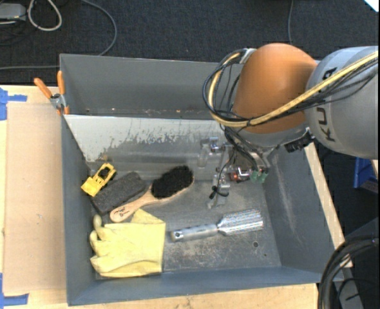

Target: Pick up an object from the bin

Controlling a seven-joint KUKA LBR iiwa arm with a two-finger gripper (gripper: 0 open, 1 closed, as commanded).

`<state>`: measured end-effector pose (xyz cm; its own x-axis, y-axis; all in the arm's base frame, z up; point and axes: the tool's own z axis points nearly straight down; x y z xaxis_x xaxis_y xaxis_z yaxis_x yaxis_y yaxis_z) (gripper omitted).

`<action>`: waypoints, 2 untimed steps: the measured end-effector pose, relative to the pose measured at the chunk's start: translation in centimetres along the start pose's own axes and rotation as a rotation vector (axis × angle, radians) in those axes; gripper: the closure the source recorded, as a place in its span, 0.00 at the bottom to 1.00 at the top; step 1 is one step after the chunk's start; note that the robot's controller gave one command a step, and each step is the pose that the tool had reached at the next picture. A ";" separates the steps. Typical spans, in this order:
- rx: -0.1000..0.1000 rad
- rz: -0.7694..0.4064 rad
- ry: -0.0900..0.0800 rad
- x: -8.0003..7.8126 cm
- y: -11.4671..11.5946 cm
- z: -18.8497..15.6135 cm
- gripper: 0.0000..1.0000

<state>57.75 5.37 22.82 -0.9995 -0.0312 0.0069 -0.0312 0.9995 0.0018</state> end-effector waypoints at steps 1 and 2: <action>0.002 -0.167 -0.011 -1.5 -0.6 -1.4 0.00; 0.000 -0.168 0.000 0.7 -4.8 7.1 0.00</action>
Offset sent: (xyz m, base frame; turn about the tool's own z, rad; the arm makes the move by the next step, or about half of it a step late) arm -0.0131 -0.0610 -0.0954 -0.1596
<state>57.20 0.57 15.69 -0.9802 -0.1981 0.0066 -0.1981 0.9802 0.0031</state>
